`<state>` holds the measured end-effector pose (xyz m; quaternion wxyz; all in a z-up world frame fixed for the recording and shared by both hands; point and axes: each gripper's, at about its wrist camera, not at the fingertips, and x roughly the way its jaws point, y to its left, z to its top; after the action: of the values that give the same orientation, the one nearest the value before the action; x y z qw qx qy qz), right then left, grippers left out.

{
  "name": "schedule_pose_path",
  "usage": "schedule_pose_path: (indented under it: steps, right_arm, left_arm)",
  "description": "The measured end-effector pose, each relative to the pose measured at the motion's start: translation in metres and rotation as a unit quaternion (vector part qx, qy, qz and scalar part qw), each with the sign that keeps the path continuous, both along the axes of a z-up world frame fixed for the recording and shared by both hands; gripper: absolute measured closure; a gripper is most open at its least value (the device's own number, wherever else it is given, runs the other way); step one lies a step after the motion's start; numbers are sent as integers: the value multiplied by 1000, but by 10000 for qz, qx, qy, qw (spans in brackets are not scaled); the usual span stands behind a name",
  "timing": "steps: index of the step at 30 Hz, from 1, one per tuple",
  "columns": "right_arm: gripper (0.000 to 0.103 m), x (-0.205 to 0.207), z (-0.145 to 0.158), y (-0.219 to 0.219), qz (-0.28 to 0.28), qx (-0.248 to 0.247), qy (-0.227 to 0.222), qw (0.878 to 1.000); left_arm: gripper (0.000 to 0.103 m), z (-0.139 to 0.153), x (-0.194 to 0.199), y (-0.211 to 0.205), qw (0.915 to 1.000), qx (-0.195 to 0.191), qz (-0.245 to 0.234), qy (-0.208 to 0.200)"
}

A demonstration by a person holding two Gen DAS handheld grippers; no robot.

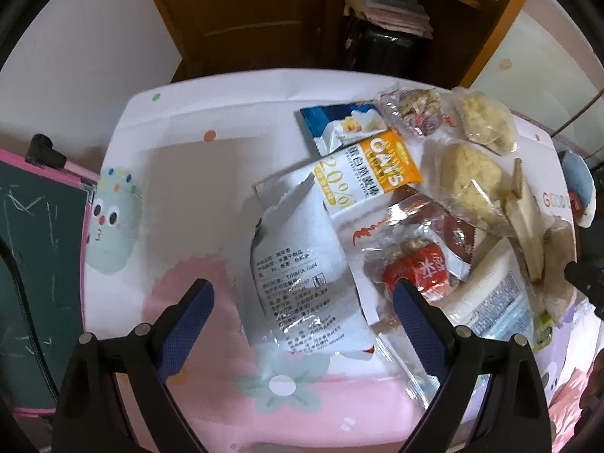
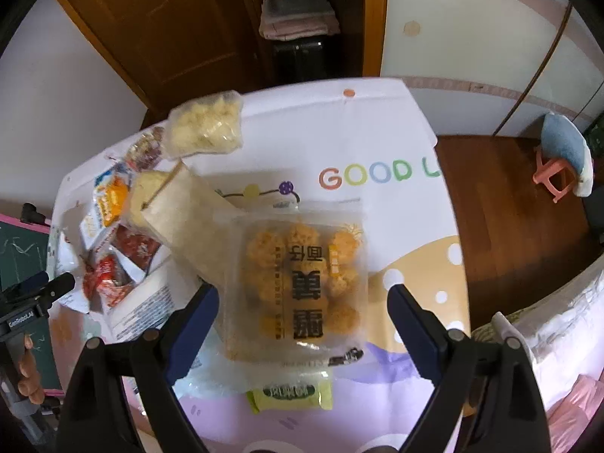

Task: Organize snacks
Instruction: 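Grasp the white bag with left tool while right tool grasps the clear pastry pack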

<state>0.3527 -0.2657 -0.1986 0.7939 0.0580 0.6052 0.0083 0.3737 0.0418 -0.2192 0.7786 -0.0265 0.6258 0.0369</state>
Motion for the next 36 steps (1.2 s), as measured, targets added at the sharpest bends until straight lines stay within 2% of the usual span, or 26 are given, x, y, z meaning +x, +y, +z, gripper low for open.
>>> schedule_pose_path:
  steps: [4, 7, 10, 11, 12, 15, 20, 23, 27, 32, 36]
  right_arm:
    - [12, 4, -16, 2, -71, 59, 216, 9997]
    - [12, 5, -29, 0, -204, 184, 401, 9988]
    - [12, 2, -38, -7, -458, 433, 555, 9965]
    - [13, 1, -37, -9, -509, 459, 500, 9964]
    - [20, -1, -36, -9, -524, 466, 434, 9966]
    - [23, -5, -32, -6, -423, 276, 434, 9978]
    - [25, -20, -16, 6, -184, -26, 236, 9995]
    - [25, -33, 9, 12, -119, 63, 13, 9999]
    - [24, -58, 52, 11, -65, 231, -374, 9990]
    - [24, -92, 117, 15, 109, 332, -936, 9950]
    - [24, -137, 169, 18, 271, 369, -1399, 9891]
  left_arm:
    - [11, -13, 4, 3, 9999, -60, 101, 104]
    - [27, -21, 6, 5, 9997, -38, 190, 166]
    - [34, -22, 5, 10, 9996, -92, 257, 90]
    - [39, -21, 4, 12, 9995, -101, 289, 65]
    - [45, -21, 2, 14, 9994, -137, 311, 53]
    - [54, -18, -2, 22, 9987, -264, 438, 61]
    - [56, -5, -17, 36, 9981, -266, 546, -74]
    - [56, 14, -31, 40, 9981, -276, 514, -222]
    - [56, 54, -51, 40, 9976, -308, 362, -494]
    - [56, 128, -91, 25, 9933, -367, 67, -1090]
    - [56, 190, -139, 6, 9842, -419, -304, -1692]
